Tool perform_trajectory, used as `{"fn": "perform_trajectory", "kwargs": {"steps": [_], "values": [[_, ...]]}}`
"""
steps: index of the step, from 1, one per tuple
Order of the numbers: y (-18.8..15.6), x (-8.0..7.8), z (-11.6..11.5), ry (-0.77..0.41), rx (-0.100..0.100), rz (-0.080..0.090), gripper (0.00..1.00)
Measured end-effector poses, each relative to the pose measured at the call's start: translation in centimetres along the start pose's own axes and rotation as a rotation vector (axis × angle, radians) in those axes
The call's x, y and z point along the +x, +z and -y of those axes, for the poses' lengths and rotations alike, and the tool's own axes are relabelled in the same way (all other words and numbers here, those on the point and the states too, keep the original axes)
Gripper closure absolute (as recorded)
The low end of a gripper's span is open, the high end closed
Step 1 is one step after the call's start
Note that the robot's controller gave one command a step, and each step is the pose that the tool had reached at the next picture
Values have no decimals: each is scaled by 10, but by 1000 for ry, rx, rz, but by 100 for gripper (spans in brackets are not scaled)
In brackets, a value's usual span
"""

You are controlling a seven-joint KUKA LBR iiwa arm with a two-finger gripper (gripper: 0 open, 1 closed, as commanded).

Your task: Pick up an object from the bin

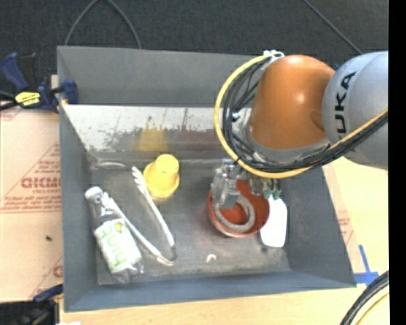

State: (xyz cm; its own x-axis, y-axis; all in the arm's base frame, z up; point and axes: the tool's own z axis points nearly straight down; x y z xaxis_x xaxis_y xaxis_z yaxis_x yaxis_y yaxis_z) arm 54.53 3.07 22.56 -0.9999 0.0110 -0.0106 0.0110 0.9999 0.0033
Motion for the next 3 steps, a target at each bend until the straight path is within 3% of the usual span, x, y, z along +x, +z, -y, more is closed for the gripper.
{"fn": "perform_trajectory", "kwargs": {"steps": [1,2,3], "values": [[0,0,0,0,0,0,100],[26,7,-43,81,-2,0,100],[36,36,-24,103,1,4,100]]}}
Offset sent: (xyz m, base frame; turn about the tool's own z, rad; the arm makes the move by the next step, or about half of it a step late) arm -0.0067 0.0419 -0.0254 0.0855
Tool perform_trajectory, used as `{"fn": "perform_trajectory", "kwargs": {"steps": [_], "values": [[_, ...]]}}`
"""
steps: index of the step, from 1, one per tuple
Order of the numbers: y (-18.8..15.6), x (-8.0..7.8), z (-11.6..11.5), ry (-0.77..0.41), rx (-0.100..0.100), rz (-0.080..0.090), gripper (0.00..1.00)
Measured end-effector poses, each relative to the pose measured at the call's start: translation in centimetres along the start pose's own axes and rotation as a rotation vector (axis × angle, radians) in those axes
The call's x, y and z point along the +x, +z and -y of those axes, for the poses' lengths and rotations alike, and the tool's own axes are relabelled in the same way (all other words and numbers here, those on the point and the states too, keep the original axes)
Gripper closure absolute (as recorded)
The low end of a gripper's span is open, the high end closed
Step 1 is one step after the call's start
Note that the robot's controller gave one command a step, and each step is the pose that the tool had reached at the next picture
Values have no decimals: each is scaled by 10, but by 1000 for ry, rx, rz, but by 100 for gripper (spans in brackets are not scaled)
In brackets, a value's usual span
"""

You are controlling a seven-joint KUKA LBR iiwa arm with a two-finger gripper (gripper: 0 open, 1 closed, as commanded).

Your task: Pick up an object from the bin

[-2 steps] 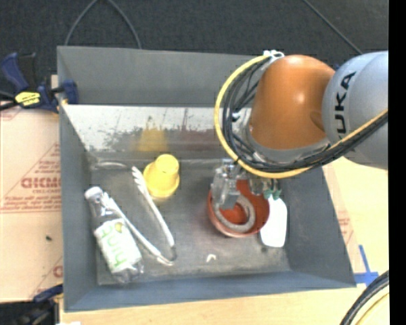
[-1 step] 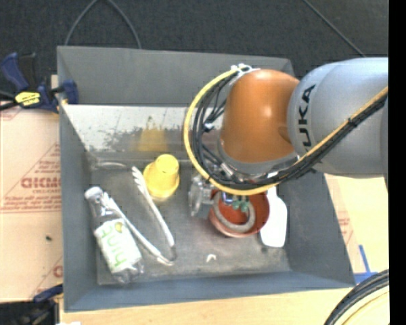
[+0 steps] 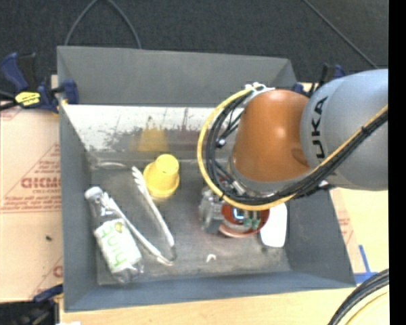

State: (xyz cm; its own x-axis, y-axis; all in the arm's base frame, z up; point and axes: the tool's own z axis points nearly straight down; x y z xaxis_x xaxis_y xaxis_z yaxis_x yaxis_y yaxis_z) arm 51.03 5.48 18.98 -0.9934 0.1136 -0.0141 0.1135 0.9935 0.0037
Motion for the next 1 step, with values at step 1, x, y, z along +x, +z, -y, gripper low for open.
{"fn": "perform_trajectory", "kwargs": {"steps": [1], "values": [[-23,-45,-8,-42,-3,4,100]]}}
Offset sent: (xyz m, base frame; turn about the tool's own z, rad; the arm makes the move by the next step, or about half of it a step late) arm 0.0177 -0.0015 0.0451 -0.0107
